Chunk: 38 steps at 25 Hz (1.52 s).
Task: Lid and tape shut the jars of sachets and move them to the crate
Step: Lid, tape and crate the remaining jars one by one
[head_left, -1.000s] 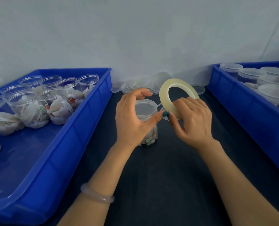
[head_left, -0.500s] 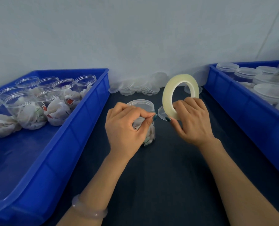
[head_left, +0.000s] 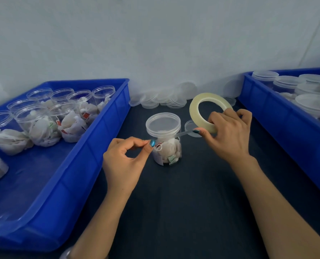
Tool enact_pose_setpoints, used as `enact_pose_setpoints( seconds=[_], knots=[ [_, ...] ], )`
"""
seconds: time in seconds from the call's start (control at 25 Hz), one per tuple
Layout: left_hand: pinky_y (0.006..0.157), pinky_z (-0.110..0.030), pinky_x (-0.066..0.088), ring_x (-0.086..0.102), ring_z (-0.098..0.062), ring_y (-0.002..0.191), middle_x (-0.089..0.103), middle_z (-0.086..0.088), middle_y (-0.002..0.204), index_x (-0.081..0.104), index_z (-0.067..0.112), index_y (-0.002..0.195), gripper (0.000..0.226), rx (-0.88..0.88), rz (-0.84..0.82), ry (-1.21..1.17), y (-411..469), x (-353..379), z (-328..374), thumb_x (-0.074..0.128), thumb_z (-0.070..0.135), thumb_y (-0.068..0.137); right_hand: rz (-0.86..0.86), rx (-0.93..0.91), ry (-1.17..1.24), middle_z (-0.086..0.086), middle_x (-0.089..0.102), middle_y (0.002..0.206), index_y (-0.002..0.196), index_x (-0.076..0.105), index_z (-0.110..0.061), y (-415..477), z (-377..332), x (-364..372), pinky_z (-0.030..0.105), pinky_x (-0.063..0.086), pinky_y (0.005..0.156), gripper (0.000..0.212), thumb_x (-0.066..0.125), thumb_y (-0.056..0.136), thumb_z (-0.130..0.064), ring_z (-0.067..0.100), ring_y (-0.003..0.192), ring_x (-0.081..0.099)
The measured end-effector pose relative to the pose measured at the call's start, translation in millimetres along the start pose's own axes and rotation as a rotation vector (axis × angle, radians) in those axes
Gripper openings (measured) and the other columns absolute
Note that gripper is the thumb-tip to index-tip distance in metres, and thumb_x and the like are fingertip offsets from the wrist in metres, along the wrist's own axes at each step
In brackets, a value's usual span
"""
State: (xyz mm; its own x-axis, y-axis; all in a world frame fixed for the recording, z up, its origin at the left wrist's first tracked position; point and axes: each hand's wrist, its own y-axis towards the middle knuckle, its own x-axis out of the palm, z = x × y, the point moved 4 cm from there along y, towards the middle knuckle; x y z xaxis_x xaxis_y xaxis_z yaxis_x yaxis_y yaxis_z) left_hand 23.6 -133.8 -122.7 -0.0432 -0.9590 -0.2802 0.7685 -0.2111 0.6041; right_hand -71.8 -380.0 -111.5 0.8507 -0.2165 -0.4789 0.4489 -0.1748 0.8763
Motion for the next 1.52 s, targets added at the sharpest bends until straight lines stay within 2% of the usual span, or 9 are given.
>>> enact_pose_setpoints(
  seconds=[0.4,0.52,0.68,0.76,0.92,1.04,1.2,1.36,1.52],
  knots=[
    [0.072,-0.029,0.053,0.063,-0.007,0.084,0.070,0.025,0.083,0.068,0.048,0.082,0.010,-0.125,0.009,0.049,13.7,10.5,-14.7,0.077,0.045,0.079,-0.071,0.074,-0.015,-0.009,0.041,0.063,0.072,0.045,-0.021,0.0,-3.4,8.6,0.039,0.024,0.080,0.054,0.038,0.091,-0.071,0.019,0.069,0.045],
    [0.077,-0.026,0.053,0.062,-0.003,0.087,0.068,0.026,0.098,0.061,0.041,0.099,0.033,-0.172,0.024,-0.071,20.0,10.8,-22.5,0.079,0.052,0.073,-0.071,0.103,0.013,-0.009,0.041,0.062,0.071,0.045,-0.021,1.0,-2.0,7.3,0.038,0.023,0.078,0.053,0.037,0.091,-0.070,0.017,0.068,0.040],
    [0.106,-0.019,0.043,0.051,0.001,0.127,0.052,0.018,0.139,0.047,0.029,0.137,0.078,-0.110,-0.323,-0.258,28.3,29.7,-24.9,0.079,0.057,0.072,-0.087,0.091,0.028,-0.009,0.041,0.063,0.072,0.043,-0.023,1.8,-5.0,7.1,0.037,0.021,0.077,0.050,0.038,0.091,-0.069,0.014,0.069,0.036],
    [0.108,-0.020,0.042,0.047,0.003,0.131,0.050,0.018,0.143,0.040,0.025,0.147,0.088,-0.133,-0.485,-0.266,32.9,43.9,-24.2,0.077,0.055,0.073,-0.108,0.083,0.036,-0.009,0.042,0.064,0.072,0.044,-0.023,2.0,-6.6,7.5,0.037,0.021,0.077,0.050,0.038,0.092,-0.069,0.014,0.070,0.036],
    [0.092,-0.017,0.051,0.056,0.002,0.124,0.061,0.021,0.132,0.049,0.024,0.142,0.070,-0.201,-0.571,-0.404,45.4,52.1,-42.1,0.075,0.031,0.077,-0.113,0.091,0.044,-0.009,0.044,0.064,0.071,0.051,-0.021,0.9,-5.2,6.9,0.037,0.021,0.077,0.055,0.035,0.092,-0.069,0.015,0.069,0.041],
    [0.095,-0.026,0.053,0.056,-0.011,0.128,0.062,0.011,0.135,0.053,0.021,0.139,0.048,-0.283,-0.648,-0.550,50.1,52.5,-51.4,0.065,0.020,0.093,-0.131,0.090,0.058,-0.008,0.045,0.065,0.072,0.054,-0.019,1.1,-6.5,7.5,0.037,0.022,0.078,0.055,0.035,0.091,-0.068,0.018,0.070,0.047],
    [0.102,-0.032,0.050,0.057,-0.015,0.128,0.064,0.005,0.133,0.055,0.019,0.137,0.039,-0.338,-0.438,-0.560,46.2,50.9,-46.5,0.044,0.036,0.104,-0.140,0.118,0.075,-0.009,0.044,0.065,0.072,0.055,-0.019,1.5,-6.5,5.7,0.036,0.021,0.076,0.056,0.034,0.091,-0.067,0.016,0.069,0.043],
    [0.096,-0.008,0.041,0.047,0.008,0.127,0.047,0.020,0.142,0.035,0.039,0.143,0.095,-0.155,-0.407,-0.260,33.4,62.5,-7.2,0.069,0.078,0.063,-0.161,0.115,0.074,-0.009,0.044,0.065,0.072,0.055,-0.020,1.7,-8.4,6.4,0.037,0.022,0.077,0.057,0.033,0.092,-0.068,0.014,0.069,0.041],
    [0.091,-0.002,0.034,0.048,0.002,0.122,0.052,0.018,0.134,0.030,0.032,0.148,0.107,-0.106,-0.295,-0.103,33.2,78.8,-0.3,0.089,0.048,0.060,-0.199,0.082,0.092,-0.011,0.048,0.069,0.075,0.058,-0.021,1.5,-5.4,6.5,0.037,0.021,0.077,0.051,0.034,0.094,-0.062,0.014,0.075,0.045]
  ],
)
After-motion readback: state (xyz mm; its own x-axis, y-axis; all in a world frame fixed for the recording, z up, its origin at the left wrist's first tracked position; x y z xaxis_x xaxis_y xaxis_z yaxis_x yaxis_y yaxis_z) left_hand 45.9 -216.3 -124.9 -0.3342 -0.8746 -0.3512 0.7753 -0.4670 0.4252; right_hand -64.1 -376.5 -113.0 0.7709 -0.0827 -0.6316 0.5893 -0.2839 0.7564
